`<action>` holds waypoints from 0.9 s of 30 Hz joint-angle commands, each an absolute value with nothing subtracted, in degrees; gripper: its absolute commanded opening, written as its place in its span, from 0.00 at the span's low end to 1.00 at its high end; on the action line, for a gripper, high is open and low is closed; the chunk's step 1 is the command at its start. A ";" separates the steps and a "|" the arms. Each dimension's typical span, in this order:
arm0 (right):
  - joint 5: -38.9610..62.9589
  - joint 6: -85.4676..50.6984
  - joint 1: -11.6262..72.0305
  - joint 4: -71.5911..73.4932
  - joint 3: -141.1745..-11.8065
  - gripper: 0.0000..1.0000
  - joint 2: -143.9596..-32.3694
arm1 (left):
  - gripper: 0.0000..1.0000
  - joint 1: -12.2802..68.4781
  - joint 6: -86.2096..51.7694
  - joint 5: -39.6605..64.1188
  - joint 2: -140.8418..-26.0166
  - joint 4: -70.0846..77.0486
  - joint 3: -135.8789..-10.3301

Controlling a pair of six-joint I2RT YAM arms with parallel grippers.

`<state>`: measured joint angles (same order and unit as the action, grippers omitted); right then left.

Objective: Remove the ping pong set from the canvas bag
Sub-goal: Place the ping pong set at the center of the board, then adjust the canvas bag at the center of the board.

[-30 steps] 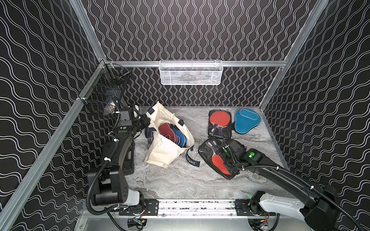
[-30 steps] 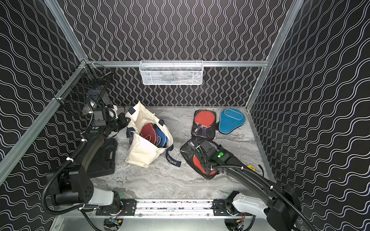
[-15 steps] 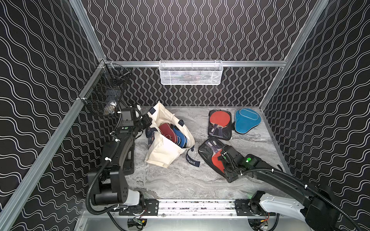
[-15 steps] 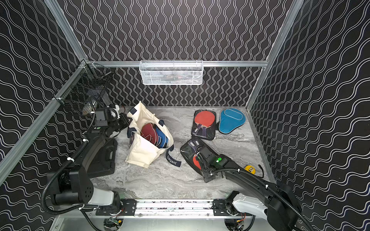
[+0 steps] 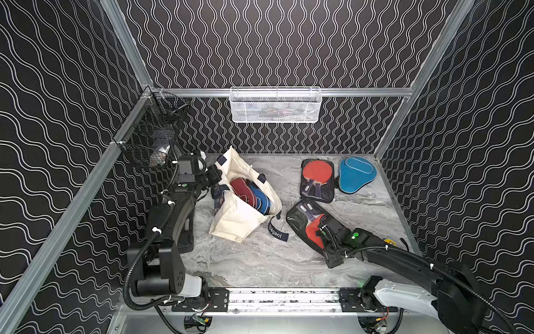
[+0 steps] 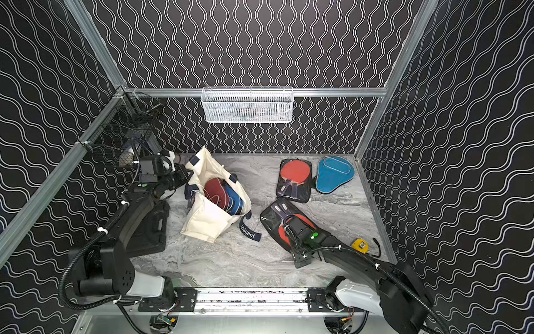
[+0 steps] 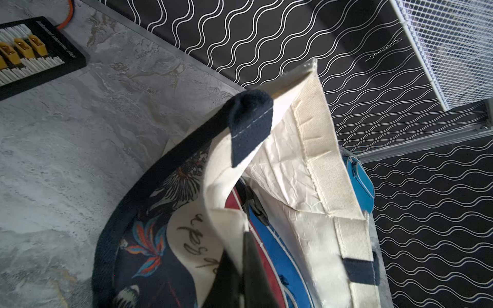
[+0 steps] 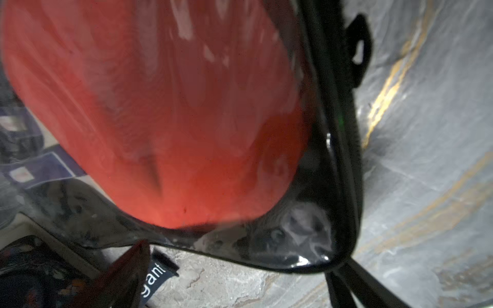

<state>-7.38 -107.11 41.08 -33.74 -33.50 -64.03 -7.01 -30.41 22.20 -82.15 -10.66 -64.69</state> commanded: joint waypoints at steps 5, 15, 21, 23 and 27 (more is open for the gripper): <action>-9.38 -107.00 32.26 -31.44 -32.44 0.99 -59.88 | 0.00 -6.08 -29.36 21.36 -82.34 -8.88 -64.80; -7.47 -95.92 16.84 -28.86 -34.01 0.99 -58.13 | 0.00 -5.27 -28.74 20.83 -82.64 -9.40 -65.13; -2.42 -82.69 3.09 -25.75 -38.65 0.99 -60.82 | 0.00 -4.80 -28.34 20.79 -82.69 -9.70 -65.21; -1.00 -76.38 0.80 -23.88 -41.17 0.98 -61.90 | 0.00 -4.53 -28.13 20.90 -82.75 -9.76 -65.28; 6.28 -62.99 0.57 -19.92 -47.27 0.98 -65.27 | 0.00 -3.92 -27.62 22.96 -82.64 -8.57 -65.17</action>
